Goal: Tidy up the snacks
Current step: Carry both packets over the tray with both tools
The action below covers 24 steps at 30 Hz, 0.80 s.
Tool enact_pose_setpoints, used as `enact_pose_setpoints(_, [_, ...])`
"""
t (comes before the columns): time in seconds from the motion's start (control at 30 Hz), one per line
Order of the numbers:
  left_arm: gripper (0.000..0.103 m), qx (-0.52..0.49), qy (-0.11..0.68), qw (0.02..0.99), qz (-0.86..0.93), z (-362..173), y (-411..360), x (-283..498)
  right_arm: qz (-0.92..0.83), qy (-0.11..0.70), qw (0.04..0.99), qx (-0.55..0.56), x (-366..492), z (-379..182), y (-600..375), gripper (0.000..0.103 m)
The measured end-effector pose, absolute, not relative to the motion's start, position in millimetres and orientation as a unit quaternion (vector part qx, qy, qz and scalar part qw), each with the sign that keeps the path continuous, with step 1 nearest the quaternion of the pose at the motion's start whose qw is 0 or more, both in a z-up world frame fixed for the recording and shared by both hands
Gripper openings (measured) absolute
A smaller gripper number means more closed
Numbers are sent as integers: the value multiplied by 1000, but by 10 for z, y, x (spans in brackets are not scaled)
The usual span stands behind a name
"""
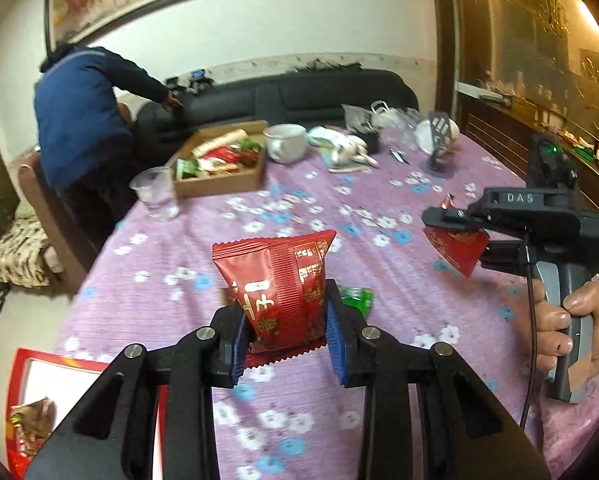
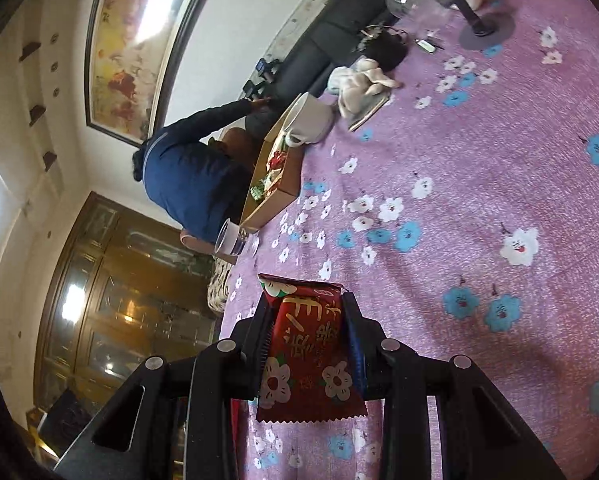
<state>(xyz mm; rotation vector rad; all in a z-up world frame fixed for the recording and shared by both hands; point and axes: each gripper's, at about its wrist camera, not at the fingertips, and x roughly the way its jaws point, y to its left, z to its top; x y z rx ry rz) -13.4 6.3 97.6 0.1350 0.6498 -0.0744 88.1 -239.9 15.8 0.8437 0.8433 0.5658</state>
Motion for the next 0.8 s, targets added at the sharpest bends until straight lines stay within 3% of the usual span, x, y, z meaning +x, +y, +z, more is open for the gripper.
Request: enact_pose_setpoints(0.8, [30,46,277,960,21,1098,703,-594,256,389,835,292,789,179,-2051,33])
